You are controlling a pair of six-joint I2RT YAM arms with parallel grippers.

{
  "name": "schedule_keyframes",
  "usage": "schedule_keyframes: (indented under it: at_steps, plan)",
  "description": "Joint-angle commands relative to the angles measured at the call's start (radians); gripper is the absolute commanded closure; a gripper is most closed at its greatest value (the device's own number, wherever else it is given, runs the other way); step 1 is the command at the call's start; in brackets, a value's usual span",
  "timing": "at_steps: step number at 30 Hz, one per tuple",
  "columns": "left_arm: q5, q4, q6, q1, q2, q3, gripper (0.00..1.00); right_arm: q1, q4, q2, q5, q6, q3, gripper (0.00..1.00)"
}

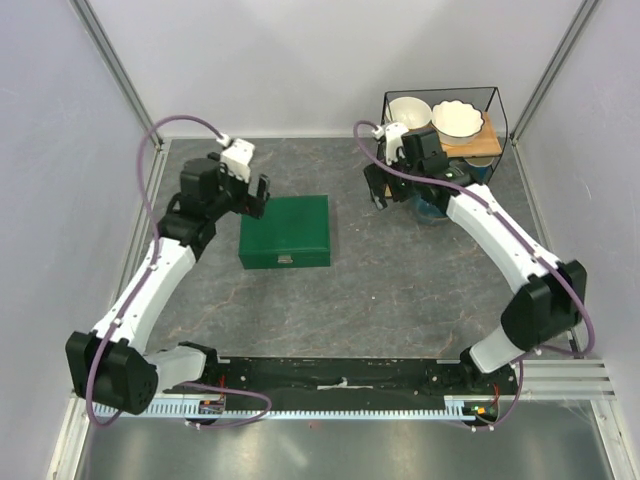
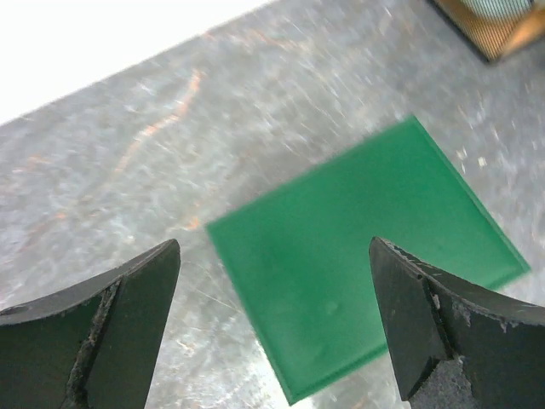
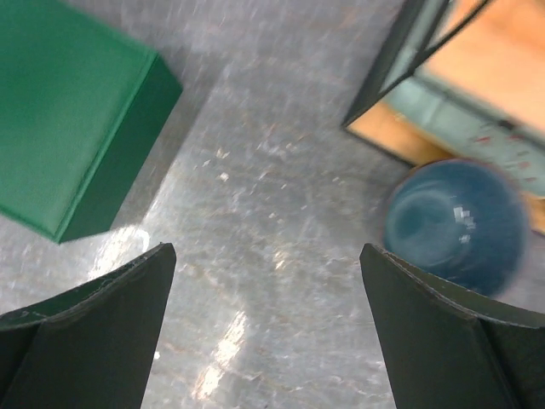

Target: Organize the mixed jewelry

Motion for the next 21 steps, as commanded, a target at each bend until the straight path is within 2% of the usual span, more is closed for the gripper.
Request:
schedule_keyframes:
  at_steps: [1, 7, 15, 21]
  plan:
    - [0.027, -0.023, -0.137, 0.124, -0.031, 0.096, 0.01, -0.014, 0.132, -0.154, 0.237, -0.026, -0.011, 0.02]
    - [0.065, -0.059, -0.237, 0.279, -0.047, 0.244, 0.01, -0.099, 0.226, -0.292, 0.434, 0.043, -0.039, 0.02]
    - [0.104, -0.102, -0.262, 0.287, -0.034, 0.405, 0.01, -0.248, 0.253, -0.338, 0.389, 0.043, 0.018, 0.02]
    - [0.151, -0.076, -0.299, 0.287, -0.008, 0.442, 0.01, -0.248, 0.267, -0.317, 0.438, 0.036, 0.085, 0.02]
